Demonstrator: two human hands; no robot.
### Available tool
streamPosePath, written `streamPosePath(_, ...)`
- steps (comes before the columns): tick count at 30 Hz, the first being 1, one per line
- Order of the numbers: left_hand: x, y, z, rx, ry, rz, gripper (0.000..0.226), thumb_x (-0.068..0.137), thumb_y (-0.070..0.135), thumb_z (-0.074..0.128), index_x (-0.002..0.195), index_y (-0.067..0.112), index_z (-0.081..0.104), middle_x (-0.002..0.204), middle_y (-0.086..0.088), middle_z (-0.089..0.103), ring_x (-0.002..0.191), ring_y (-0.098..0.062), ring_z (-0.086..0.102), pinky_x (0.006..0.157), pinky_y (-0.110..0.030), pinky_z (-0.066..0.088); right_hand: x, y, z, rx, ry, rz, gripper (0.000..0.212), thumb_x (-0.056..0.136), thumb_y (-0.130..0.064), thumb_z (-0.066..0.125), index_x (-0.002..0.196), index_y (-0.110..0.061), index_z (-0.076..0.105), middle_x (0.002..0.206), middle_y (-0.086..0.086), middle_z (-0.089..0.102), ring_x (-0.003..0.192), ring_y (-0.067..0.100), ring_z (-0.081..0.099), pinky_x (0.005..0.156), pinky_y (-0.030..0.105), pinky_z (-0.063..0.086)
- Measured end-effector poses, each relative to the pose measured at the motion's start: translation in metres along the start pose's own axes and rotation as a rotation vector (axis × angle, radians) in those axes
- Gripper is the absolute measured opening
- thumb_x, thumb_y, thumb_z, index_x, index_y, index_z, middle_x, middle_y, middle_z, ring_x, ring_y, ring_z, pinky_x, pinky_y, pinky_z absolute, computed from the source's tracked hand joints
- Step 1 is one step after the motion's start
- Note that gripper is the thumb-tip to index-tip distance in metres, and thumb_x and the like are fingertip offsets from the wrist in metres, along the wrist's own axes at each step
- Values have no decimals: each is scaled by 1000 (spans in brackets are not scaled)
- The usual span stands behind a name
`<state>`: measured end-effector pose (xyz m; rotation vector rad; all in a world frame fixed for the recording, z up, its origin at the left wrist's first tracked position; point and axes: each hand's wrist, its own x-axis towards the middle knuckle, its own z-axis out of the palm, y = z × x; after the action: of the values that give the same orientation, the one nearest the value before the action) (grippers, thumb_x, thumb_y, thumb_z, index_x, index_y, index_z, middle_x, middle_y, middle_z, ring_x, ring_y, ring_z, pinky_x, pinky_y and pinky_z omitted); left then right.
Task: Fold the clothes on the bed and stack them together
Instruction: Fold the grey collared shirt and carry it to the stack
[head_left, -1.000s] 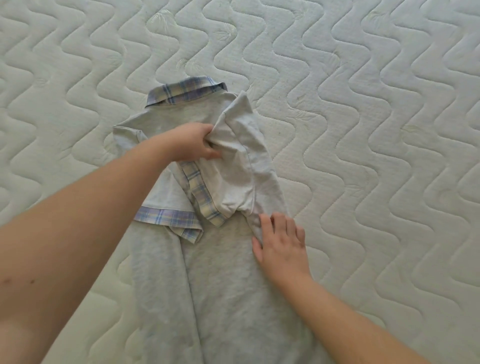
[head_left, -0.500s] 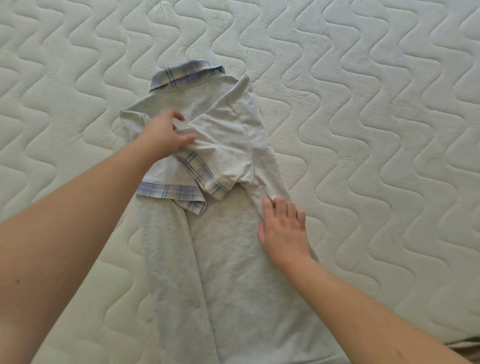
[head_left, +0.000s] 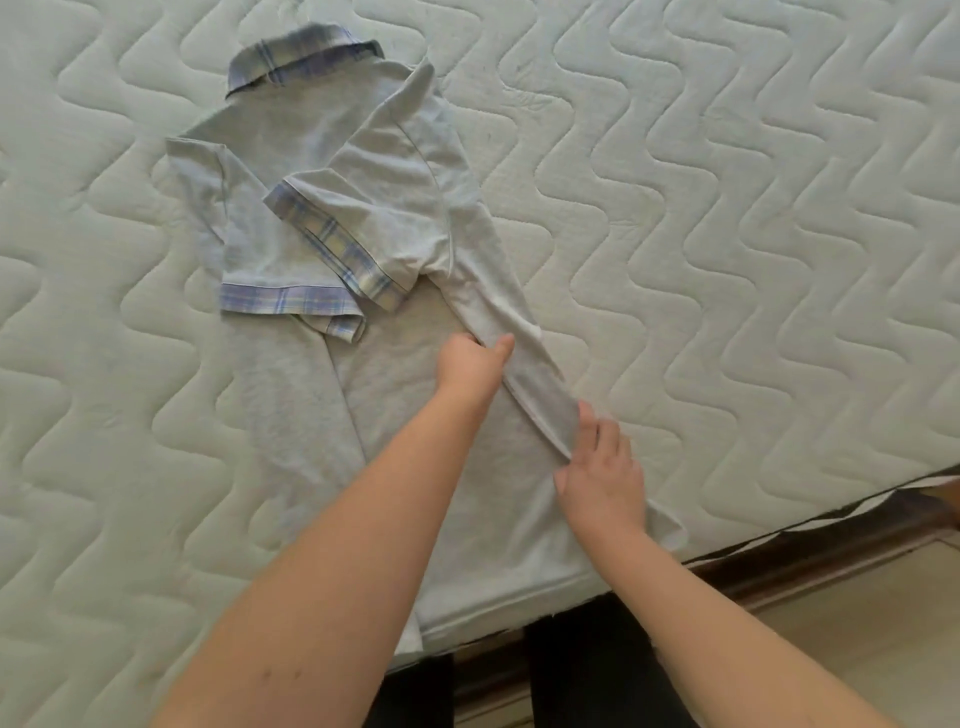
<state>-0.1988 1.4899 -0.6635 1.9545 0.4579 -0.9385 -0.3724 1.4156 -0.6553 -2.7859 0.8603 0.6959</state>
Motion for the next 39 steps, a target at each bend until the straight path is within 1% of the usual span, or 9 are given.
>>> streamPosePath(9,-21,-20,-13,-56,100,156,16,98,34,50,104,19,50,97,-4,61,96,-31,63,85,-52,55,-59,36,-12,-74,-170,-10,18,97,-25,50,114,-21,48,96,-3,61,80,21,64,60,31,41)
streamPosePath(12,-26,-34,-19,-93,181,111,28,98,39,53,114,16,52,96,1,63,96,-27,65,87,-48,55,-82,32,-8,-119,-188,-52,34,96,-20,54,128,-21,43,97,-4,59,75,19,65,53,29,38)
streamPosePath(16,-40,-62,-7,-231,-115,-41,34,91,21,70,118,6,57,111,-12,69,99,-28,69,89,-49,57,-109,17,5,-40,-133,-105,64,83,-4,66,140,-17,39,107,4,53,70,20,62,50,28,36)
streamPosePath(19,-52,-78,1,-247,-249,-66,30,87,4,72,111,11,56,111,-12,69,91,-20,70,76,-36,61,-117,10,16,16,-84,-134,75,70,0,77,137,-15,47,103,7,52,68,19,58,49,26,35)
streamPosePath(22,-67,-88,7,-226,-369,-139,24,91,6,67,112,13,59,106,-6,69,83,-13,68,59,-23,57,-123,6,26,102,-25,-201,66,72,-2,76,133,-13,52,100,7,52,70,20,58,53,27,47)
streamPosePath(25,-78,-101,11,-174,-383,-165,27,98,14,58,124,7,58,118,-10,67,98,-22,66,78,-35,59,-134,3,33,315,-23,-245,49,88,-16,66,135,-13,51,110,4,53,83,18,59,68,26,52)
streamPosePath(29,-83,-114,6,-236,-326,-140,26,102,31,52,118,14,60,116,-6,68,105,-24,66,89,-44,57,-157,4,40,779,3,207,26,96,-37,56,120,-28,55,108,-10,55,89,-1,55,71,15,43)
streamPosePath(33,-95,-131,5,-200,-480,-129,16,93,33,66,104,22,63,110,0,71,100,-15,69,82,-27,58,-161,5,49,1246,-63,806,31,95,-44,57,118,-23,54,108,-5,62,92,5,60,75,24,50)
streamPosePath(39,-110,-140,18,-67,-513,-154,25,100,18,55,124,10,56,118,-8,67,103,-23,68,80,-37,61,-149,7,57,1500,-172,997,41,95,-50,55,123,-20,59,108,-6,66,97,10,63,75,27,48)
